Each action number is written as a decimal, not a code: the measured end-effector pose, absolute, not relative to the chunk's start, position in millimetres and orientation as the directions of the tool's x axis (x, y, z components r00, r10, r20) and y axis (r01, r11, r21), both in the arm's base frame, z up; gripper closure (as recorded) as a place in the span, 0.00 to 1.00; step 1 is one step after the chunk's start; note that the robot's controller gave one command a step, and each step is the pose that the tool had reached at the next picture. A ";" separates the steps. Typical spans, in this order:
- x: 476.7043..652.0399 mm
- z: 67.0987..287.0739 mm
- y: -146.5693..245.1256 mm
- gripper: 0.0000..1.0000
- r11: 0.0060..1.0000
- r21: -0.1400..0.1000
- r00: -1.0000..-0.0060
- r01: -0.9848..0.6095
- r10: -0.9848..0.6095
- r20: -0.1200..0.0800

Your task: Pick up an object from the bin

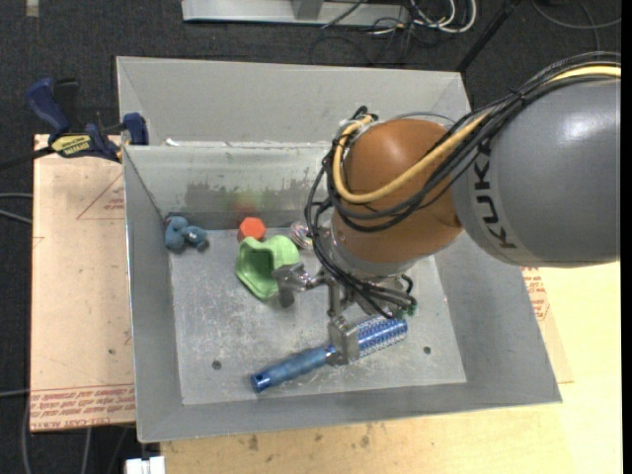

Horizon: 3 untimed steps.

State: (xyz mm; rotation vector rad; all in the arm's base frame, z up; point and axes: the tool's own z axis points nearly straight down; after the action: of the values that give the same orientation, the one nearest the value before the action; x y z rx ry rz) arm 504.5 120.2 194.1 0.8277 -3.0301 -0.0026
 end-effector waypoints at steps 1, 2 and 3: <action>484.5 96.7 102.5 0.00 0.759 0.004 -0.759 -0.651 -0.651 0.004; 509.8 68.0 99.0 0.00 0.762 0.001 -0.762 -0.647 -0.647 -0.002; 509.2 69.9 99.1 1.00 0.762 0.001 -0.762 -0.648 -0.648 -0.002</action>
Offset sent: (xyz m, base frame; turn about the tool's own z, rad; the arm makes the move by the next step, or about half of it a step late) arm -0.0186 -0.0179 -0.0942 -0.1771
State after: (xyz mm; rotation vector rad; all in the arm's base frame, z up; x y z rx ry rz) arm 509.2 99.1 69.9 1.0842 -2.9498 -0.0026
